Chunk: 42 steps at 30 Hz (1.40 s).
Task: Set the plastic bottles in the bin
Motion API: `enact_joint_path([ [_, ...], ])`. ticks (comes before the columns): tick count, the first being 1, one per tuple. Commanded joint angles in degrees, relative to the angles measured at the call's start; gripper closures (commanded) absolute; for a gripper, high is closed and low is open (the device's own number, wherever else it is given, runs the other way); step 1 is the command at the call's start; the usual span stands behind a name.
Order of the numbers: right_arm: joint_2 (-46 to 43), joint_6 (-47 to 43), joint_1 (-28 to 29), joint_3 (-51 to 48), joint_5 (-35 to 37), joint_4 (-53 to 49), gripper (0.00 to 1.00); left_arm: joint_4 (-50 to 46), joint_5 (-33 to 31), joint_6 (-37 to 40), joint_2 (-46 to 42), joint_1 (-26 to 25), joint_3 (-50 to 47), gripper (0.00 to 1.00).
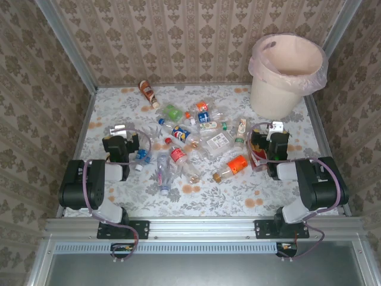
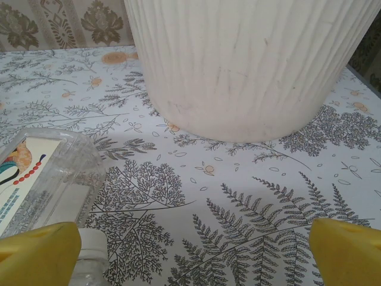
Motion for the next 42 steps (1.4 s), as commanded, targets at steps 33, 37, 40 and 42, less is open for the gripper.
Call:
enact_joint_path([
  [33,-3.37,1.15,0.26,-3.15,2.81,4.25,0.00,-1.51,1.40,0.85,-3.23,0.41,0.55,0.00],
  [37,-10.72,1.32,0.57,-2.41,4.14,-3.76,0.00,-7.04,0.22,0.78,-7.77,0.38,1.43,0.00],
  [40,-18.51,2.58,0.26,1.11,4.66,-15.99,0.00,-12.83,-0.32,0.35,-13.87,0.41,2.28,0.00],
  [42,-22.15,3.84,0.21,1.99,3.66,-20.06,0.00,-14.93,-1.62,-0.45,-17.42,0.38,2.11,0.00],
])
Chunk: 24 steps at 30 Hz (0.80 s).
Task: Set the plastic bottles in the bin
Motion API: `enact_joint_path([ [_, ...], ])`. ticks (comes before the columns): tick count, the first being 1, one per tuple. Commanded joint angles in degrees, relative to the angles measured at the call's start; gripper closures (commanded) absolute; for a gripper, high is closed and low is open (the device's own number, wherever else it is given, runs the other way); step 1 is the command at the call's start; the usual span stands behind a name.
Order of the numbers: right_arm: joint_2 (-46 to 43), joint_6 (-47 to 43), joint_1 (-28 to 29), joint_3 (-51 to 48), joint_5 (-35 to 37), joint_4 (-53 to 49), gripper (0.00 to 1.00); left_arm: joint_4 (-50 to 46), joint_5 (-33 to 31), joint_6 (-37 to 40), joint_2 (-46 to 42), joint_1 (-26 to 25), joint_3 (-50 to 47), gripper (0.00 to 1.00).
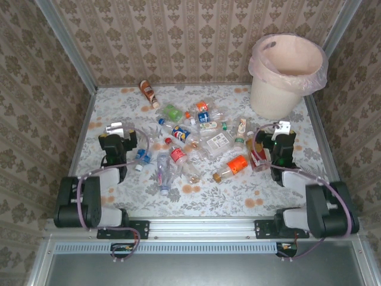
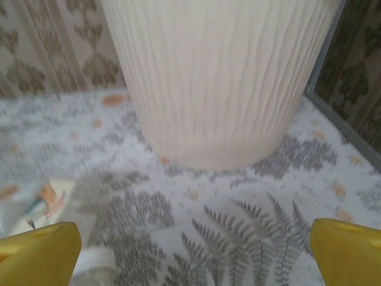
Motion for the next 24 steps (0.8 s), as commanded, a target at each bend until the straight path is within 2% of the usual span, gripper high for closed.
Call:
enact_joint_path([
  [1,-6.18,3.35,0.03,3.11,-0.02,-11.04,0.00,-6.65,-2.66,-1.42,-5.87,0.32,1.79,0.00],
  [6,-11.83,12.45,0.05,7.09,-3.88,-26.77,0.00,-20.15,-5.54,-10.41,-14.39,0.28,5.23,0.00],
  [10,-12.13,19.24,0.04,12.14,-8.71,-43.06,0.00,-36.35,-7.08,-20.78,-18.06,0.32,11.38,0.00],
  [12,-11.05,22.09,0.07,14.94,-12.73,-50.08,0.00,-41.05,-6.47,-23.83,-18.63,0.41,13.56,0.00],
  [14,-9.44,23.78,0.07,16.55,-16.90,-54.42,0.00,-43.55,-4.40,-25.64,-18.88,0.50,14.78,0.00],
  [19,-3.61,24.43,0.32,18.44,-21.36,-59.55,0.00,-47.41,0.08,-32.58,-18.09,1.19,16.84,0.00],
  [24,2.92,22.37,1.28,21.91,-19.90,-62.89,0.00,-47.09,3.22,-36.16,-16.68,1.46,16.92,0.00],
])
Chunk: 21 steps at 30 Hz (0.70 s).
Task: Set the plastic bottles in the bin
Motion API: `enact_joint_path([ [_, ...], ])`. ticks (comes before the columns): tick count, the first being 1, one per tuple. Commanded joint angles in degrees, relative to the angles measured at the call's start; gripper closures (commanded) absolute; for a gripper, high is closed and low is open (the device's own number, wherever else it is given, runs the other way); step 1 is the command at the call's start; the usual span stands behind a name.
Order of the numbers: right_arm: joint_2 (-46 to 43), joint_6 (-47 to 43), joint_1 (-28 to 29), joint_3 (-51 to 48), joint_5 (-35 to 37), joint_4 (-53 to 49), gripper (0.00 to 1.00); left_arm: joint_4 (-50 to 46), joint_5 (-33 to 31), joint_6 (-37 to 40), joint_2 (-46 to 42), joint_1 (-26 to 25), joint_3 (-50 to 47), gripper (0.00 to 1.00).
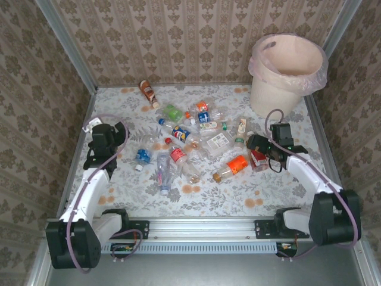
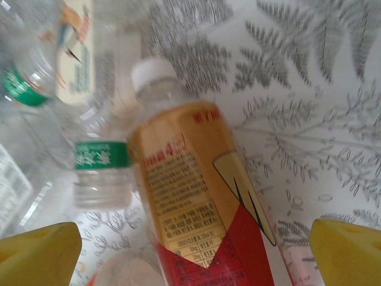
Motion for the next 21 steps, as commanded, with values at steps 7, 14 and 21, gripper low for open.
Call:
enact_joint_path([
  [7,7.64,-1.36,1.72,6.13,2.28,-6.44,0.00,-2.74,4.74,-4.31,3.72,0.35,3.49,0.00],
  [14,13.92,-1.09,1.79,8.28,4.56,-7.11,0.03,-2.38,5.36,-4.92,5.28,0.35,3.61,0.00],
  [21,16.58,2.73,1.55,8.20,10.04,-6.72,0.08,-2.88,5.06,-4.93,5.67,0.35,3.69,0.00],
])
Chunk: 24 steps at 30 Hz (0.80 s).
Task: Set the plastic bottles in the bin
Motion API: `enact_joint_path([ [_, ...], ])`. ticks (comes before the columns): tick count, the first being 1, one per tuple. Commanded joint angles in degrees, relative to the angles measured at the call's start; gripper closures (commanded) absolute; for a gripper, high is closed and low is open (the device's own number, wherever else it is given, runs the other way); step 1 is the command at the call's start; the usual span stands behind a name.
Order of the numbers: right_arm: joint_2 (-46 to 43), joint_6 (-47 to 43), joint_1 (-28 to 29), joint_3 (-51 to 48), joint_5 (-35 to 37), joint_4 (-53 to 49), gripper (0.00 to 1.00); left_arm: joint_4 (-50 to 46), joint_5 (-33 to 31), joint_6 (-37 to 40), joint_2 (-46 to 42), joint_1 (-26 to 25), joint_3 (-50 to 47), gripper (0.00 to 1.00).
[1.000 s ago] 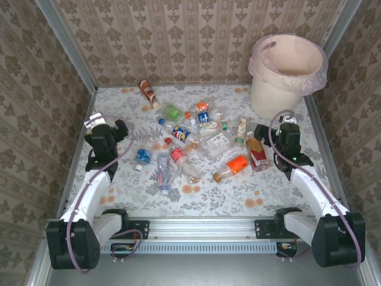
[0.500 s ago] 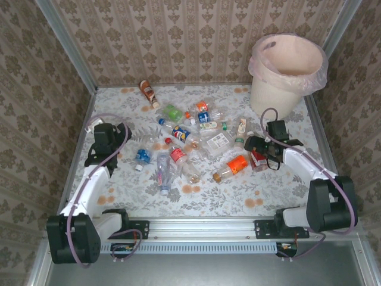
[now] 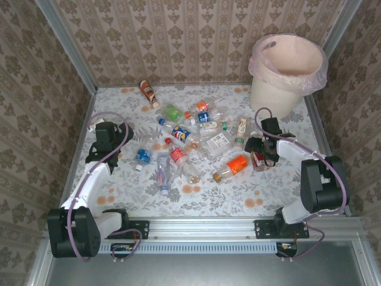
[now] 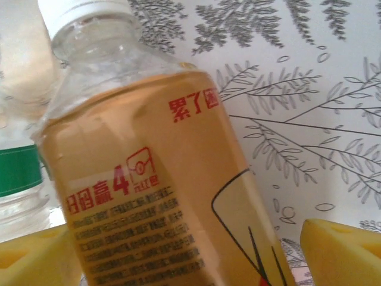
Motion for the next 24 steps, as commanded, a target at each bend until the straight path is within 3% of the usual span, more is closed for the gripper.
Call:
enact_joint_path([
  [1,1.25,3.20,0.01,0.87,5.24,-1.74,0.09,-1.19,0.59,-0.71,0.35,0.33,2.11,0.00],
  [10,0.98,4.84,-0.25,-0.46,9.87,-1.25,0.18,-2.61,1.80,-0.79,0.51,0.33,2.96,0.00],
  [15,0.18,5.55,-0.25,-1.78,9.86,0.06,0.29,-3.25,2.03,-0.62,1.78,0.33,3.88,0.00],
  [22,-7.09,2.49,0.20,-2.88,10.09,-0.06,0.39,-3.41,3.81,-0.97,3.02,0.30,4.62,0.00],
  [24,-12.23,0.96,0.70,-3.61,6.45,2.35,0.40,-2.91,4.18,-1.53,2.98,0.24,4.48,0.00],
])
